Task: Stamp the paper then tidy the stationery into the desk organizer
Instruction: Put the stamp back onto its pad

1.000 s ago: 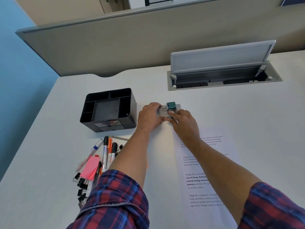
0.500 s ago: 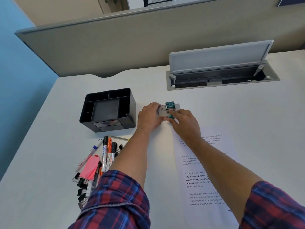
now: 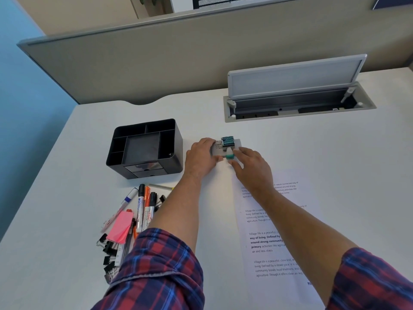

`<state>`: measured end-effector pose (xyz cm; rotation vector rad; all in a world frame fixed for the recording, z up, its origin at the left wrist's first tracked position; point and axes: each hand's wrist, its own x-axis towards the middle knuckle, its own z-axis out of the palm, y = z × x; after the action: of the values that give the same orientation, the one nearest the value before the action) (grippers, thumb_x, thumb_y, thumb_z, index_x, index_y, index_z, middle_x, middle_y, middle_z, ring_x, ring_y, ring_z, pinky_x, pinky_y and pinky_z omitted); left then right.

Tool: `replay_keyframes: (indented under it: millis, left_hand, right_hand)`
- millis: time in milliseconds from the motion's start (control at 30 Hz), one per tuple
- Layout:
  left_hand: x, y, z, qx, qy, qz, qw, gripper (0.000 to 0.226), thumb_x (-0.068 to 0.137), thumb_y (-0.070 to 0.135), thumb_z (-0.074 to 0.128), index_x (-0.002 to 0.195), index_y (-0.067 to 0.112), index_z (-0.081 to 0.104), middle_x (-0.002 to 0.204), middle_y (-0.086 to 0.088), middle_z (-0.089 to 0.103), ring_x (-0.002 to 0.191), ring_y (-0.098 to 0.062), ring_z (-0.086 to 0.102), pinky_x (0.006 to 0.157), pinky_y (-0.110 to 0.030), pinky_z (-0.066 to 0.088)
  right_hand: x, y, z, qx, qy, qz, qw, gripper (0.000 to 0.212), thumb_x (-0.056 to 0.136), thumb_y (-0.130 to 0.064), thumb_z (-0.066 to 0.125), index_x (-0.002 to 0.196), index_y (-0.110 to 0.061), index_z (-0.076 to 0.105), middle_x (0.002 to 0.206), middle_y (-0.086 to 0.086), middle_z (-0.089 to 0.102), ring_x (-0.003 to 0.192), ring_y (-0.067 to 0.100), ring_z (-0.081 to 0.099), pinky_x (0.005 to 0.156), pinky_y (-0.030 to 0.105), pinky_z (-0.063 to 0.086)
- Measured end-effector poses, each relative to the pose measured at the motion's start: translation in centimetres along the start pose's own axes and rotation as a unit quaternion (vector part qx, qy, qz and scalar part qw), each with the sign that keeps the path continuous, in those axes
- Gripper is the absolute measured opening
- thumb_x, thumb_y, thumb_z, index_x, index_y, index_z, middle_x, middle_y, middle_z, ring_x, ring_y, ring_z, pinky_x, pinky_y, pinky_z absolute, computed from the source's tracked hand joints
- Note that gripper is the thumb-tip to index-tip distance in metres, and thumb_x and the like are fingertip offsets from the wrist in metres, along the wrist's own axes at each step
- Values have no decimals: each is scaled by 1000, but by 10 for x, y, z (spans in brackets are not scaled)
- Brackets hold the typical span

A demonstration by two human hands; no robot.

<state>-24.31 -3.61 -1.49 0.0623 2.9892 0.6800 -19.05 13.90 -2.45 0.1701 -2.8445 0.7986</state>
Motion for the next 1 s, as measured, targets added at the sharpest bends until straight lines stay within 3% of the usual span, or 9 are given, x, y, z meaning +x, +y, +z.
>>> replay_keyframes:
  millis: [333, 1000]
  left_hand:
    - [0, -1, 1, 7, 0, 2, 1000, 62, 88, 41, 74, 143, 23, 51, 147, 4, 50, 129, -25, 46, 102, -43, 43]
    - [-11, 6, 8, 21, 15, -17, 1000, 69, 94, 37, 68, 152, 18, 36, 156, 0, 41, 136, -26, 45, 107, -46, 38]
  right_hand:
    - [-1, 1, 4, -2, 2, -6, 1000, 36, 93, -22, 69, 125, -6, 68, 126, 7, 69, 117, 30, 59, 92, 39, 52]
    - [0, 3, 3, 0, -43, 20, 999, 40, 96, -22, 63, 136, -14, 61, 138, -3, 61, 128, 20, 50, 96, 37, 49]
